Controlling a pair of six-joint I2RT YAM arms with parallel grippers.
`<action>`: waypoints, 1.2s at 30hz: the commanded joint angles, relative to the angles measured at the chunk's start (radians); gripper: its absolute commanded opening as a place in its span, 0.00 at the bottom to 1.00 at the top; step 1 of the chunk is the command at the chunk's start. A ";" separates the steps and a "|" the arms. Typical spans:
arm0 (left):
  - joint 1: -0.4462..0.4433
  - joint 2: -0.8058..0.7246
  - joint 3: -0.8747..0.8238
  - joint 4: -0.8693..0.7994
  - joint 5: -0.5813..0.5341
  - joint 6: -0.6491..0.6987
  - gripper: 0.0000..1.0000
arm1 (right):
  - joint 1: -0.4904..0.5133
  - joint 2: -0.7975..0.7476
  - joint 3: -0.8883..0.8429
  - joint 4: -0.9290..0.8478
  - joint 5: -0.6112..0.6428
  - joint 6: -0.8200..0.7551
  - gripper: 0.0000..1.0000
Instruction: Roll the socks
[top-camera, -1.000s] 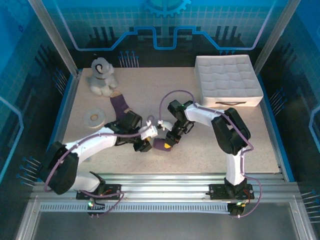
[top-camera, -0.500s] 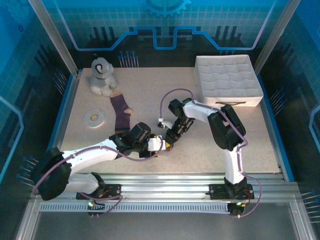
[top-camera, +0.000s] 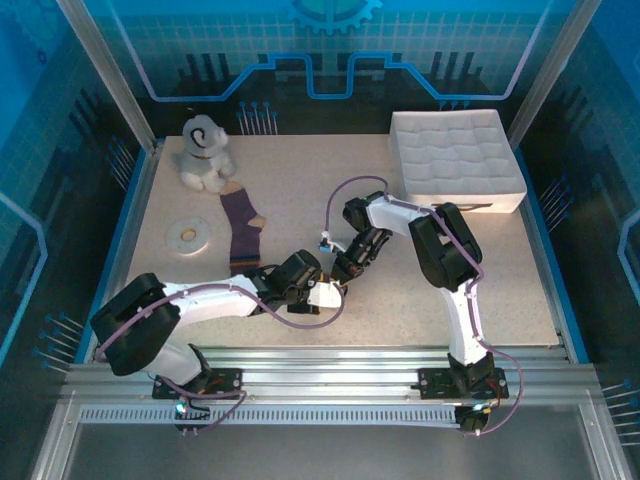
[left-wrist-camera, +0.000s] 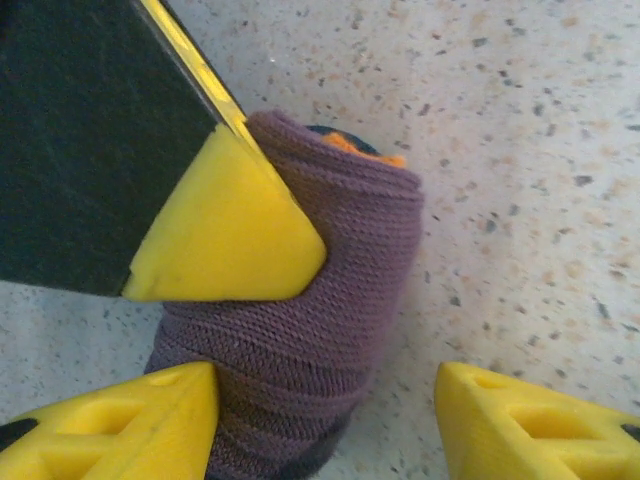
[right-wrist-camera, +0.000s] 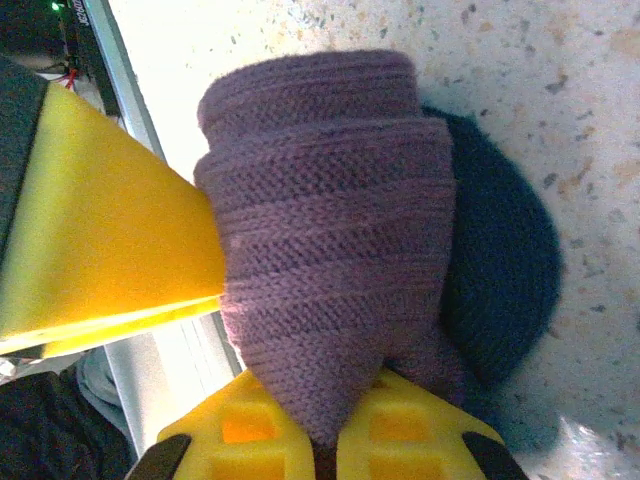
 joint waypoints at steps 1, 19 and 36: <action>-0.018 0.059 0.017 0.092 -0.048 0.042 0.58 | 0.001 0.093 -0.035 -0.003 0.155 0.014 0.00; -0.043 0.213 0.026 0.160 -0.081 0.038 0.49 | -0.004 0.110 -0.024 -0.024 0.076 0.007 0.00; -0.038 0.250 0.112 -0.052 -0.027 -0.111 0.00 | -0.089 -0.118 -0.060 0.137 0.076 0.171 0.35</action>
